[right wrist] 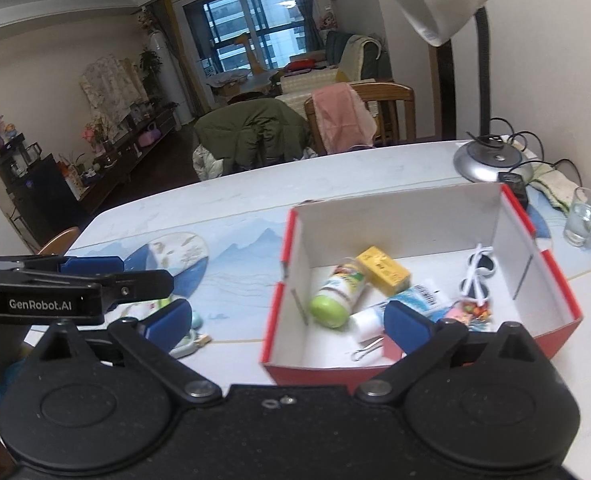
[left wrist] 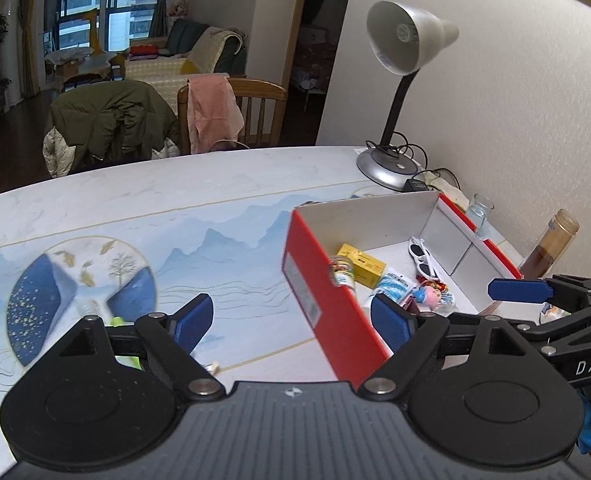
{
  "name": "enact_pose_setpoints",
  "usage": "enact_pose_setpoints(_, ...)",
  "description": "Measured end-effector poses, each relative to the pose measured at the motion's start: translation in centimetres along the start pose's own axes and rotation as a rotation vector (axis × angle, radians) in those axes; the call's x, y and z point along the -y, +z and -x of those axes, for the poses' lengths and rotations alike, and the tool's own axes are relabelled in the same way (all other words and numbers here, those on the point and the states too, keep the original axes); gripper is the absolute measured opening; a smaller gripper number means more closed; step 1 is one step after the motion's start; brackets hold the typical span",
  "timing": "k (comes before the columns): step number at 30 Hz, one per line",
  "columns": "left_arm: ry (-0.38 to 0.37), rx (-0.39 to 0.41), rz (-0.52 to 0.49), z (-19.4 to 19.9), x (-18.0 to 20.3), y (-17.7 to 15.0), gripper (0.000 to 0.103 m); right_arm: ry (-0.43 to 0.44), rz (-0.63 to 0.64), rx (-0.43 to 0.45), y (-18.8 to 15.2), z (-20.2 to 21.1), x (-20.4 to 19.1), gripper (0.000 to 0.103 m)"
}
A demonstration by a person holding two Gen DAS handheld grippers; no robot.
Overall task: Organize rigid objects
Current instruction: 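Withdraw both tools from the box back toward the items on the table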
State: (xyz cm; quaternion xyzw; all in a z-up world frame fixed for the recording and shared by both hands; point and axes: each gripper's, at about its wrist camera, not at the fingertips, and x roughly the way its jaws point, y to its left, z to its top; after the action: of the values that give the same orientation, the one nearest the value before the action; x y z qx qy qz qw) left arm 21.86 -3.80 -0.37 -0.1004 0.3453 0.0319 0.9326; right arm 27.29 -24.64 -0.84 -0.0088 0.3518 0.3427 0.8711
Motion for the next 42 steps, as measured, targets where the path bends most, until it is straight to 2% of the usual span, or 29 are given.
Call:
enact_pose_setpoints(5,0.006,0.021,0.032,1.1,-2.6,-0.5,0.098,0.014,0.01,-0.018,-0.5,-0.7,-2.5,0.102)
enact_pose_setpoints(17,0.077,0.051,0.083,1.9,-9.4,-1.8,0.102,0.026,0.025,-0.063,-1.9,-3.6,-8.2,0.102)
enact_pose_setpoints(31,0.228,-0.045,0.196,-2.0,-18.6,-3.3,0.102,-0.003,0.061,-0.132,-2.4,-8.9,-13.2,0.102)
enact_pose_setpoints(42,0.277,-0.142,0.217,-7.7,-21.3,-4.1,0.102,-0.029,0.074,-0.232,-3.5,-13.8,-15.2,0.102)
